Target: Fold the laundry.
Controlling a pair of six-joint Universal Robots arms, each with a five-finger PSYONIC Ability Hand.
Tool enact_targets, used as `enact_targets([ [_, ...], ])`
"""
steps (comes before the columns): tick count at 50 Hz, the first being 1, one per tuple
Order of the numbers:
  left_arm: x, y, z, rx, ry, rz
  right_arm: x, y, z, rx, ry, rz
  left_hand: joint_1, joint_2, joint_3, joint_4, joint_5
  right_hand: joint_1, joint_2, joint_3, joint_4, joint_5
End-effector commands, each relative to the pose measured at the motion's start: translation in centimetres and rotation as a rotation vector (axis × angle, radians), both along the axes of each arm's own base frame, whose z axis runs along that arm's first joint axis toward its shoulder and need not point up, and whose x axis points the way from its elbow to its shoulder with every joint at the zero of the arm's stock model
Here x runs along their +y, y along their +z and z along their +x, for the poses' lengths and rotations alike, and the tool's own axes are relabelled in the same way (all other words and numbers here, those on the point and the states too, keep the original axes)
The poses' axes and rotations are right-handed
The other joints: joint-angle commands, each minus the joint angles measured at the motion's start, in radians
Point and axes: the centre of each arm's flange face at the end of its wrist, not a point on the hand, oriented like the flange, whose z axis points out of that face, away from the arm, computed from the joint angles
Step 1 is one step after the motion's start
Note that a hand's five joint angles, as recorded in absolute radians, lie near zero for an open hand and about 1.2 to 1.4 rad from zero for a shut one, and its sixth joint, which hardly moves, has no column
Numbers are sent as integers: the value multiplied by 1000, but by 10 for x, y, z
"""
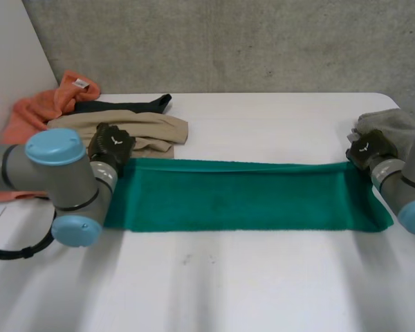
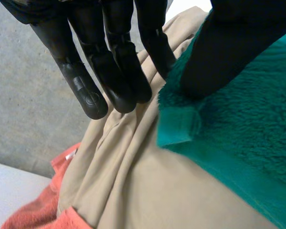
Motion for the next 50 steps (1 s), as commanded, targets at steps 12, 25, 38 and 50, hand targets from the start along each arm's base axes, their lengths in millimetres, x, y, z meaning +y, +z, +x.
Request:
enact_targets([
  [12, 4, 9, -23, -67, -10, -150, -22, 45, 13, -283, -8, -261, -958, -1021, -1016, -1024, -977, -815, -994, -1013, -1016, -1001],
  [25, 58, 46, -1, 56, -26, -114, 54, 73, -37, -546, -61, 101, -958, -1021, -1016, -1024, -977, -815, -994, -1013, -1016, -1001],
  [38, 71, 42, -2, 151, -125, -40, 73, 31, -60, -559, -133, 267, -954, -1017, -1012, -1020, -973, -664, -843, -862, -865, -850],
  [50, 65, 19, -2, 130, -115, 4, 61, -6, -60, -523, -125, 309, -954, -1017, -1012, -1020, -973, -455, -634, -653, -656, -642],
])
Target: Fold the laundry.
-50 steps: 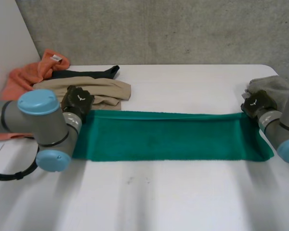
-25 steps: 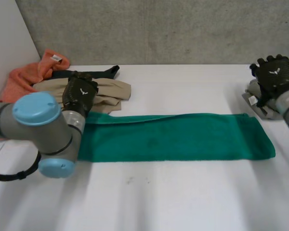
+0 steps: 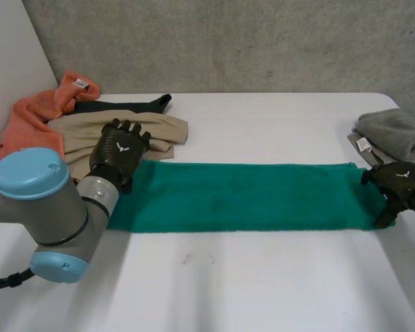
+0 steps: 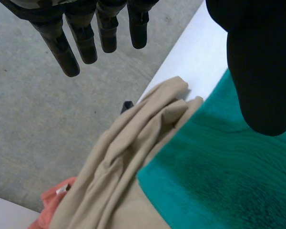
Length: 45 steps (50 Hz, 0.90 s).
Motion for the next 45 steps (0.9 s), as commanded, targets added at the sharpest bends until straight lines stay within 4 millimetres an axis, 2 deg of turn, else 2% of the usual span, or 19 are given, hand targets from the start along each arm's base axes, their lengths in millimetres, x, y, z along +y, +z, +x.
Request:
enact_targets([
  [1, -1, -8, 1, -10, 6, 15, -6, -19, 1, 38, 25, 25, -25, -22, -29, -25, -44, 184, 149, 126, 127, 135],
  [4, 0, -8, 0, -9, 4, 16, -7, -22, 0, 51, 33, 29, -28, -25, -32, -28, -47, 298, 263, 240, 241, 249],
  [5, 0, -9, 0, -11, 4, 18, -7, -23, 0, 57, 35, 29, -28, -25, -32, -28, -47, 624, 590, 566, 567, 575],
  [7, 1, -9, 0, -11, 3, 20, -9, -22, -2, 70, 30, 22, -28, -25, -32, -28, -47, 1041, 1007, 983, 985, 993],
  [11, 3, -9, 0, -13, 3, 21, -11, -18, -8, 88, 9, 8, -28, -25, -32, -28, -47, 1043, 1009, 985, 987, 994],
  [14, 3, -5, 0, -10, 4, 14, -16, -12, -28, 96, -49, -19, -28, -25, -32, -28, -47, 1043, 1009, 985, 987, 994],
  [16, 5, -1, 1, -7, 4, 8, -22, 5, -51, 112, -113, -67, -28, -25, -32, -28, -47, 1043, 1009, 985, 987, 994],
  [20, 7, 8, 3, 3, 6, -11, -28, 26, -84, 158, -193, -131, -28, -25, -32, -28, -47, 1043, 1009, 985, 987, 994],
  [24, 8, 14, 8, 7, 17, -21, -34, 35, -108, 241, -226, -165, -28, -25, -32, -28, -47, 1043, 1009, 985, 987, 994],
  [27, 8, 16, 13, 9, 27, -22, -37, 39, -115, 309, -221, -186, -28, -25, -32, -28, -47, 1043, 1009, 985, 987, 994],
  [29, 8, 17, 16, 10, 35, -23, -37, 41, -110, 321, -201, -194, -28, -25, -32, -28, -47, 1043, 1009, 985, 987, 994],
  [30, 8, 18, 17, 10, 37, -25, -37, 42, -105, 317, -188, -199, -28, -25, -32, -28, -47, 1043, 1009, 985, 987, 994],
  [34, 8, 21, 20, 17, 46, -29, -31, 69, -43, 257, -49, -298, -28, -25, -32, -28, -47, 1043, 1009, 985, 987, 994],
  [35, 8, 24, 22, 19, 51, -34, -25, 81, -17, 216, 9, -336, -28, -25, -32, -28, -47, 1043, 1009, 985, 987, 994],
  [37, 8, 27, 25, 23, 58, -41, -16, 89, 9, 178, 68, -361, -28, -25, -32, -28, -47, 1043, 1009, 985, 987, 994],
  [38, 7, 30, 27, 28, 66, -45, -6, 97, 35, 150, 136, -389, -28, -25, -32, -28, -47, 1043, 1009, 985, 987, 994],
  [41, 7, 35, 30, 35, 75, -58, 13, 103, 83, 115, 270, -438, -28, -25, -32, -28, -47, 1043, 1009, 985, 987, 994],
  [42, 7, 38, 32, 39, 80, -66, 30, 106, 117, 94, 370, -474, -28, -25, -32, -28, -47, 1043, 1009, 985, 987, 994],
  [45, 7, 42, 34, 42, 86, -73, 58, 99, 165, 59, 517, -503, -28, -25, -32, -28, -47, 1043, 1009, 985, 987, 994],
])
